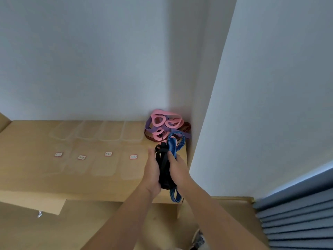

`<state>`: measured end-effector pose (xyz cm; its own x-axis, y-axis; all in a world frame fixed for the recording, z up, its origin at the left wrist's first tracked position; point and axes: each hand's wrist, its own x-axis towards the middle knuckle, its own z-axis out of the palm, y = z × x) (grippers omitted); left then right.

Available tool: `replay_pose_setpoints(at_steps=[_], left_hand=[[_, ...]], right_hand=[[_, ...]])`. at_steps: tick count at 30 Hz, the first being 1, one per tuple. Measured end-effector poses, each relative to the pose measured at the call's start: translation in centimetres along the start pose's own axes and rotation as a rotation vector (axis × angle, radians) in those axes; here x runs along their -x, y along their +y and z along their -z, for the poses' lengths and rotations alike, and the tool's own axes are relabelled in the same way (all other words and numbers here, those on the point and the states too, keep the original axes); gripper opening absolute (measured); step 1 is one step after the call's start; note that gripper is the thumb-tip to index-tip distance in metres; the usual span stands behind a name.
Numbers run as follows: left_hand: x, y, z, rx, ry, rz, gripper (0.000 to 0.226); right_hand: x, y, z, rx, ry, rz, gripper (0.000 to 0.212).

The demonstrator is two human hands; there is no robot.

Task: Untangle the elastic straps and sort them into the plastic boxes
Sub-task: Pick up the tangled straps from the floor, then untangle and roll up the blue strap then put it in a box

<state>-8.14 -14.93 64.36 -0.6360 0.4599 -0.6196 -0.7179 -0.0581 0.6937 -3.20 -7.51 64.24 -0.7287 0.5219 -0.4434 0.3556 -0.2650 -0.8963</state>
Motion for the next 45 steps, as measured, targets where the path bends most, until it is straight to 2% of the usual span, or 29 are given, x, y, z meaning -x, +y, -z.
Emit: replay_pose_setpoints(at_steps=[6,10,13,17,20,24,27,30,32,33,36,40,43,45], left_hand=[[-7.3,4.9,-1.7,-0.018,0.074,-0.093,0.07],[-10.9,6.1,-1.5,-0.17,0.062,-0.216,0.061],[-13.3,5.1,0.0,-0.504,0.109,-0.31,0.037],[-15.3,3.3,1.4,-0.964,0.182,-0.134,0.072],[-15.8,3.5,1.3,-1.169,0.213,-0.107,0.085],[-15.6,5.3,1.7,-1.442,0.115,-0.124,0.088],[-15.3,7.0,2.8,-1.622,0.004,-0.173,0.076],[-15.4,8.7,4.0,-1.693,-0.124,-0.25,0.046],[-15.5,9.5,4.7,-1.733,-0.223,-0.313,0.029],[-15.6,9.7,5.1,-1.753,-0.271,-0.368,0.027],[-15.7,10.0,6.4,-1.748,-0.342,-0.508,0.045],[-15.3,9.6,8.5,-1.651,-0.38,-0.594,0.058],[-14.9,9.6,9.9,-1.612,-0.417,-0.566,0.06],[-15.0,9.8,10.5,-1.647,-0.501,-0.497,0.059]], right_hand=[[-9.6,-2.2,-0.7,0.139,-0.028,-0.003,0.037],[-14.4,-1.6,0.3,0.364,-0.025,-0.049,0.032],[-15.6,0.1,1.2,0.408,0.079,-0.105,0.034],[-14.8,1.9,2.1,0.428,0.119,-0.129,0.047],[-14.5,2.7,2.3,0.444,0.173,-0.135,0.05],[-14.5,2.0,2.2,0.421,0.201,-0.131,0.038],[-14.3,1.6,2.1,0.451,0.249,-0.123,0.026],[-13.7,1.4,1.4,0.42,0.343,-0.114,0.009],[-13.1,1.7,0.7,0.387,0.434,-0.094,0.007],[-12.7,1.9,0.4,0.386,0.478,-0.079,0.008],[-11.8,2.7,-0.3,0.386,0.569,-0.085,0.015],[-10.5,3.1,-1.0,0.367,0.676,-0.078,0.027],[-9.5,3.1,-1.4,0.304,0.756,-0.091,0.034],[-9.3,3.4,-1.1,0.305,0.754,-0.126,0.032]])
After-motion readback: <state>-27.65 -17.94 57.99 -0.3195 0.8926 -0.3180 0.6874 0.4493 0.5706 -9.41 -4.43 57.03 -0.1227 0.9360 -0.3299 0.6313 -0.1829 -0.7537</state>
